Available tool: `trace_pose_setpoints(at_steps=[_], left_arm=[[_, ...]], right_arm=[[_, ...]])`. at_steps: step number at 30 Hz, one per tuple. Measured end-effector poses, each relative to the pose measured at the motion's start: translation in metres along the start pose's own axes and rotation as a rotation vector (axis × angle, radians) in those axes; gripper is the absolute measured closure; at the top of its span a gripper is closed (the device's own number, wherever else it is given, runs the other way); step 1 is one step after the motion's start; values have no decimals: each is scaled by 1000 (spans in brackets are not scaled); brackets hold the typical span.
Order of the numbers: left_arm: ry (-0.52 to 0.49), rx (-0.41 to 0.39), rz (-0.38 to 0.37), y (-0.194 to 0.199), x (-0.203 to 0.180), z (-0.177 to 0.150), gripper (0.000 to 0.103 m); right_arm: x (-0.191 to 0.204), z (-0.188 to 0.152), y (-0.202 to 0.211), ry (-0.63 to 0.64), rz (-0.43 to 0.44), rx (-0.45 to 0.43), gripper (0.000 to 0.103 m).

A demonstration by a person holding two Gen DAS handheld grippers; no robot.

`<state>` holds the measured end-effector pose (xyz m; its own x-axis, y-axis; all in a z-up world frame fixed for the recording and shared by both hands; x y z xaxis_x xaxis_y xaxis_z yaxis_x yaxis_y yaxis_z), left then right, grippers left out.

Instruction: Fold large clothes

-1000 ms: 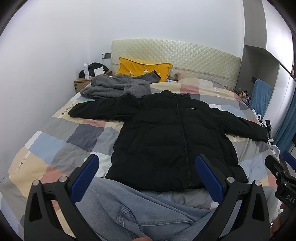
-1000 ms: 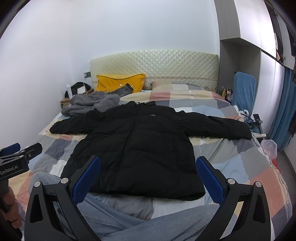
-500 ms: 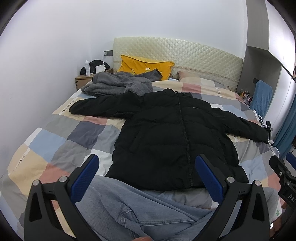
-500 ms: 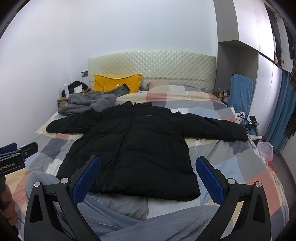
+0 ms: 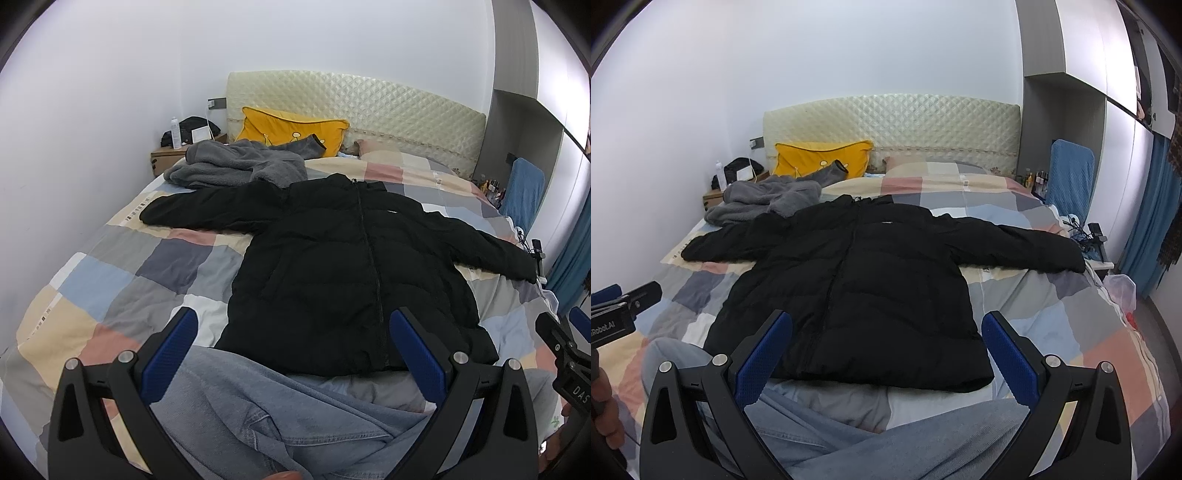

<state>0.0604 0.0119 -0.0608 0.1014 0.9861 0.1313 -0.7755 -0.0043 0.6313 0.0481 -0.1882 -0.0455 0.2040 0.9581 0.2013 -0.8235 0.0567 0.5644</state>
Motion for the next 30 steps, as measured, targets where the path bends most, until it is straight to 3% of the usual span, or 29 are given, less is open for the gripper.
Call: trace_pose_setpoints(at_steps=[24, 30], left_arm=[[-38, 1, 21, -5, 6, 4, 0], [-45, -24, -11, -12, 3, 14, 0]], right_arm=[[-4, 3, -6, -6, 0, 10, 0], [-11, 10, -11, -27, -8, 5, 0]])
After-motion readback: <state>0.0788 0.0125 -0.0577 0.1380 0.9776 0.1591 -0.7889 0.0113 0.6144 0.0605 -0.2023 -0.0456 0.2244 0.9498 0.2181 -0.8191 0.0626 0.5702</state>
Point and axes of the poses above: each gripper's, at about its wrist camera, not at the fingertips, and y roughly against the way its jaws point, x to its left, z to its top, the point moved 7 cm from there along -y, roughly the way its jaws point, and after that the axes turned 13 degrees about -y, right-handed, at the moved point
